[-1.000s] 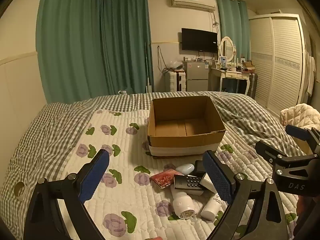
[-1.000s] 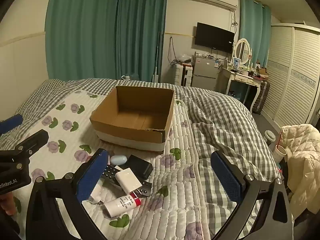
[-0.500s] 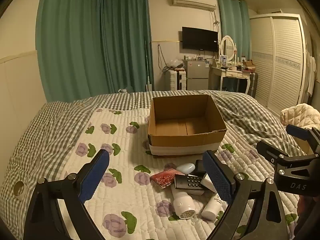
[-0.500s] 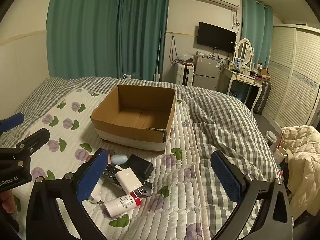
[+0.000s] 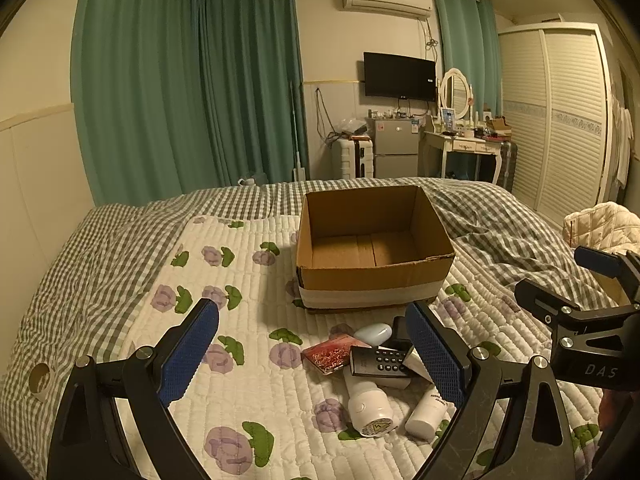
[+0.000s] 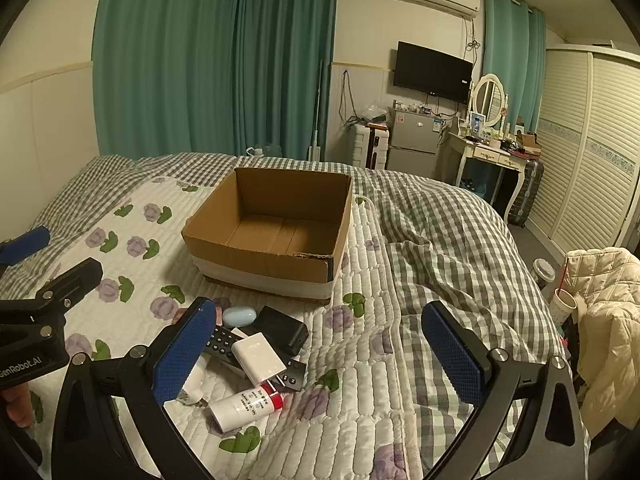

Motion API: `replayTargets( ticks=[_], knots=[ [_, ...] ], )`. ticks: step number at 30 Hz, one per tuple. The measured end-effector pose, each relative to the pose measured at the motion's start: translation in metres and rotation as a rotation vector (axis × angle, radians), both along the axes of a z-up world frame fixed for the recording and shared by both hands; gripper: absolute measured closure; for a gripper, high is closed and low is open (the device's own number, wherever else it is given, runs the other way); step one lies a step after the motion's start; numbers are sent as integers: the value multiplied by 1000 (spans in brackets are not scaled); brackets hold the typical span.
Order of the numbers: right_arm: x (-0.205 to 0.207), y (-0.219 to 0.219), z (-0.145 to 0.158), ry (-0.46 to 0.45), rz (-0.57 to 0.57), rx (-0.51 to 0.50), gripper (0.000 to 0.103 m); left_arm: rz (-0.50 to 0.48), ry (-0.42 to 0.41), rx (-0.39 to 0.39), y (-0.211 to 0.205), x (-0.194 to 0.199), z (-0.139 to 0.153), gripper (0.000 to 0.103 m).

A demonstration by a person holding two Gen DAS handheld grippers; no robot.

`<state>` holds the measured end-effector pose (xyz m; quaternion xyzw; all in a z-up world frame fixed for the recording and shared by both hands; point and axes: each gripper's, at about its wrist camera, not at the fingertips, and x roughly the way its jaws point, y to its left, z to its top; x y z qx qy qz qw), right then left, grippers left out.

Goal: Organize rigid objects

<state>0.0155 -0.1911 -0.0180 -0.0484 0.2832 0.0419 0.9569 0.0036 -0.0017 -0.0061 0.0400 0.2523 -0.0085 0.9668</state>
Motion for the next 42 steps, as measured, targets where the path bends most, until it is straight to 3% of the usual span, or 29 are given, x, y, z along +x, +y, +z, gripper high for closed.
replayTargets(
  ticks=[42],
  knots=[
    [0, 6, -4, 27, 27, 9, 0, 30, -10, -19, 6, -1, 2, 7]
  ],
)
